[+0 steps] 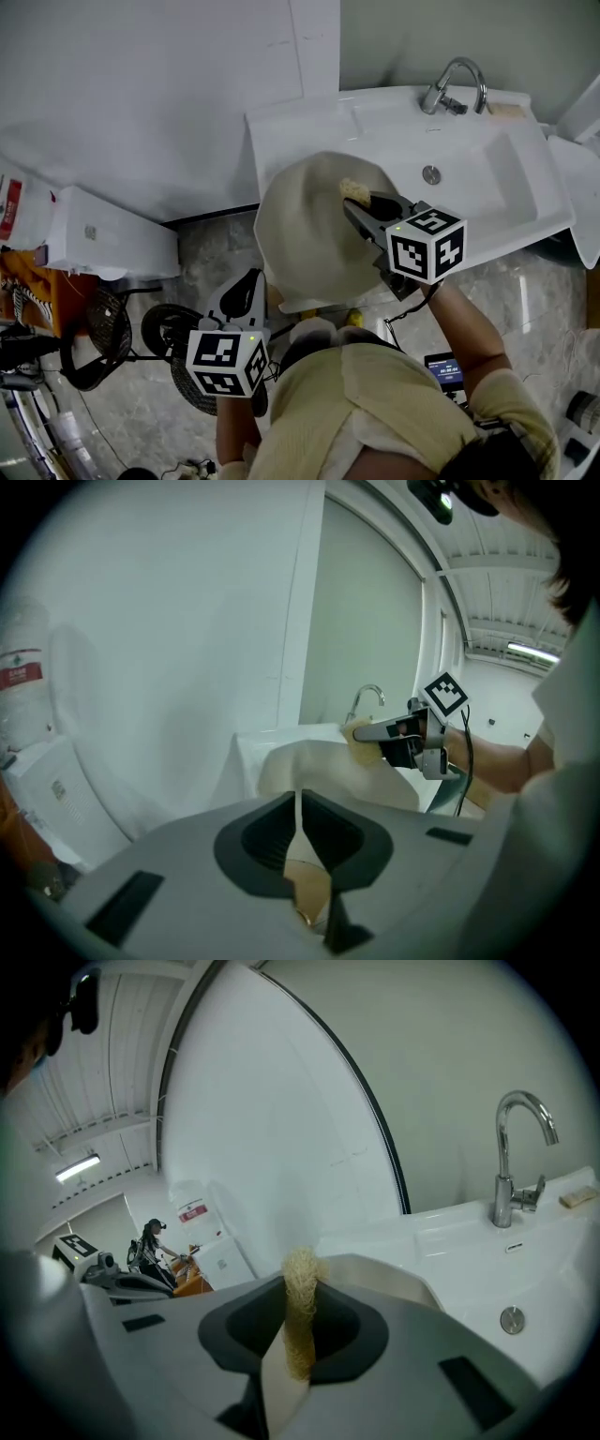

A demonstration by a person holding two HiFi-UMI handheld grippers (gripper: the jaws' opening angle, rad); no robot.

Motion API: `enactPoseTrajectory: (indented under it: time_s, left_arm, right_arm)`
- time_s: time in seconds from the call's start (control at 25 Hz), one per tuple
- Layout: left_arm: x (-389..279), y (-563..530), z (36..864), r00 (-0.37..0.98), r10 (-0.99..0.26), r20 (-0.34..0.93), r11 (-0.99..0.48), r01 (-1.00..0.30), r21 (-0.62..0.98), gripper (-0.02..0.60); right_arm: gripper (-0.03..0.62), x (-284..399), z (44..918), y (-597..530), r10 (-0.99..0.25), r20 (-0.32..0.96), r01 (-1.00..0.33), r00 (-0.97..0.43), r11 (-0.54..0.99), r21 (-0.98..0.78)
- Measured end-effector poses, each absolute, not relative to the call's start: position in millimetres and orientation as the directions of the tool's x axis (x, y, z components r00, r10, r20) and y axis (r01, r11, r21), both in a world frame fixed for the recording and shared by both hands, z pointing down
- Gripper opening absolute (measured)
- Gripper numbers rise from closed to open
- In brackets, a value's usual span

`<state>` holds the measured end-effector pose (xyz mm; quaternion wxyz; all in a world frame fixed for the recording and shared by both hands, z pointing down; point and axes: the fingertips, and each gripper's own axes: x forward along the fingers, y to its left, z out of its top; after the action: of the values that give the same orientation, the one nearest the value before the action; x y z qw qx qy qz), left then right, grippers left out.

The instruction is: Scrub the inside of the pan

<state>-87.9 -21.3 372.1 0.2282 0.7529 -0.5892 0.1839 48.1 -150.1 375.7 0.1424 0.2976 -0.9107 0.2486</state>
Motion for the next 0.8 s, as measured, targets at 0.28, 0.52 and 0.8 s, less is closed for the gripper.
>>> enactPoseTrajectory:
  time_s: [0.28,0.52,0.8]
  left_arm:
    - [-94.2,-35.2,392.1,0.314,-0.735,0.601,-0.267,-0.949,0.169,0.076]
    - [-101.8,-40.1,404.0,0.341,-0.691,0.637,-0.299,-0.938,0.177,0.112]
    - [-100.8,-46.2,419.8,0.378,-0.644,0.666,-0.325,-0.922,0.209,0.112]
  right_arm:
    - [0.074,22.2,399.9,-171.6,-0.493,0.505,-0.665,-0.708,0.705,-0.245]
    - [0.074,6.9,420.9,-188.0,-0.499,0.563,-0.699,-0.659,0.683,-0.212]
    - [0.074,0.1,442.3,-206.6,-0.523,0.609,-0.748,-0.596,0.638,-0.184]
